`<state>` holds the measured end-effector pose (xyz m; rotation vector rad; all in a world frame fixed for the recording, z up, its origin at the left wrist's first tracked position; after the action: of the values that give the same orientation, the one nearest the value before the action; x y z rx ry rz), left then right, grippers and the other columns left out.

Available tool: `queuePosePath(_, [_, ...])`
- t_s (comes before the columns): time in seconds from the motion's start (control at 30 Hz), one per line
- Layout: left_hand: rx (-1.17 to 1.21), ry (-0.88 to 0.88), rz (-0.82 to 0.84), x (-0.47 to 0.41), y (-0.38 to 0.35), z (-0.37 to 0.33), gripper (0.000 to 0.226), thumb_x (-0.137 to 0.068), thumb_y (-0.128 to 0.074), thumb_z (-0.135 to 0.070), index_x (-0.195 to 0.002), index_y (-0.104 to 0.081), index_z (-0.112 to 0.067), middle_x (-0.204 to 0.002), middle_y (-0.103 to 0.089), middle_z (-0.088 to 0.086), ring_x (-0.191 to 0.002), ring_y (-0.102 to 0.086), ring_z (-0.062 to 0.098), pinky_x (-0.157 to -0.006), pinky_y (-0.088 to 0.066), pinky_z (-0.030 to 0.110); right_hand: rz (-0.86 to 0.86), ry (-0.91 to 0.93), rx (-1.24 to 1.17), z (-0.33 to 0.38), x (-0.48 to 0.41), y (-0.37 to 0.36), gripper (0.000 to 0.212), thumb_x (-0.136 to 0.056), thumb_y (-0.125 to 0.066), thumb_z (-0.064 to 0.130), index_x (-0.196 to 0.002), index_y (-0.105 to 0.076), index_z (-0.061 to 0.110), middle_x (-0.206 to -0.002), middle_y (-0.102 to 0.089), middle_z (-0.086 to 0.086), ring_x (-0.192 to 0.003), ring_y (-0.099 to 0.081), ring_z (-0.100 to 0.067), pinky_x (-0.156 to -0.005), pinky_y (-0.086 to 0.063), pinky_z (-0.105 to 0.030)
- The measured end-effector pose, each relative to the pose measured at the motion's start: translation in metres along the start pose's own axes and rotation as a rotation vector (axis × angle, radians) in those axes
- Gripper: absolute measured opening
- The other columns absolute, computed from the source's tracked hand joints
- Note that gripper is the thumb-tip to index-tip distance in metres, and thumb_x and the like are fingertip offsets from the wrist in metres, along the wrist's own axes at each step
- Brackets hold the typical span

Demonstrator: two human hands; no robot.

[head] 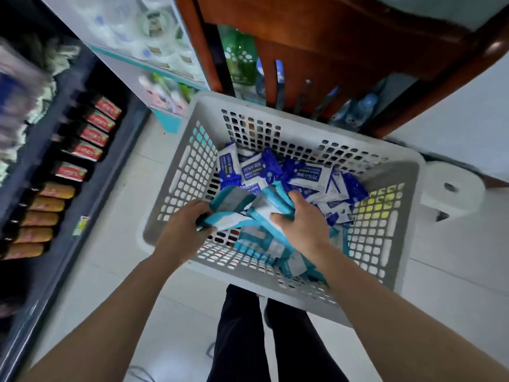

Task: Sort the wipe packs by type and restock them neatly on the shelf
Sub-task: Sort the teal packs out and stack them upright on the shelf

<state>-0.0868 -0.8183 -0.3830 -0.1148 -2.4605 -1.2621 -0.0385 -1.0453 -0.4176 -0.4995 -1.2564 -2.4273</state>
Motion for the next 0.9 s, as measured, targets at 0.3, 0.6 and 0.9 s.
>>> queuePosePath(0.3, [0.31,0.122,-0.206,0.026,0.06,-0.025,0.032,-0.079,-0.074,-0.009,-0.105,-0.06,-0.023,-0.097,-0.061,-0.007,-0.087,-0.056,0.014,-0.066,-0.047,0.02,-0.05,0.155,-0.201,0.072,0.005,0.036,0.039,-0.086,-0.066,0.043,-0.111,-0.052,0.017,-0.087,-0.057,0.006,-0.079,-0.056,-0.019,-0.065,-0.039,-0.03])
queuePosePath(0.6, [0.558,0.18,-0.347,0.054,0.165,0.008,0.054,-0.076,-0.078,-0.004,-0.114,-0.048,-0.028,-0.097,-0.061,-0.015,-0.086,-0.059,0.006,-0.075,-0.049,0.024,-0.032,0.342,-0.238,0.2,0.011,0.059,0.027,-0.085,-0.069,0.036,-0.09,-0.047,0.021,-0.07,-0.047,0.009,-0.06,-0.045,-0.008,-0.055,-0.035,-0.029])
queuePosePath(0.9, [0.939,0.176,-0.487,0.103,0.281,0.098,0.018,-0.09,-0.065,-0.011,-0.105,-0.058,-0.018,-0.104,-0.069,0.002,-0.094,-0.066,0.021,-0.08,-0.055,0.036,0.123,0.465,-0.325,0.37,0.04,0.017,0.01,-0.086,-0.056,0.011,-0.095,-0.052,0.015,-0.074,-0.048,0.006,-0.066,-0.048,-0.012,-0.055,-0.038,-0.015])
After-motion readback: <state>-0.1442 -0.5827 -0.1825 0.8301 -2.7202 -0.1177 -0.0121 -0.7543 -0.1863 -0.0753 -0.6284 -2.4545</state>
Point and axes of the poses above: each hand's wrist, its own x-axis away from the middle knuckle, its own y-axis out of the back of the hand, z = x × y, the point moved 5 cm from there along -x, towards the middle knuckle
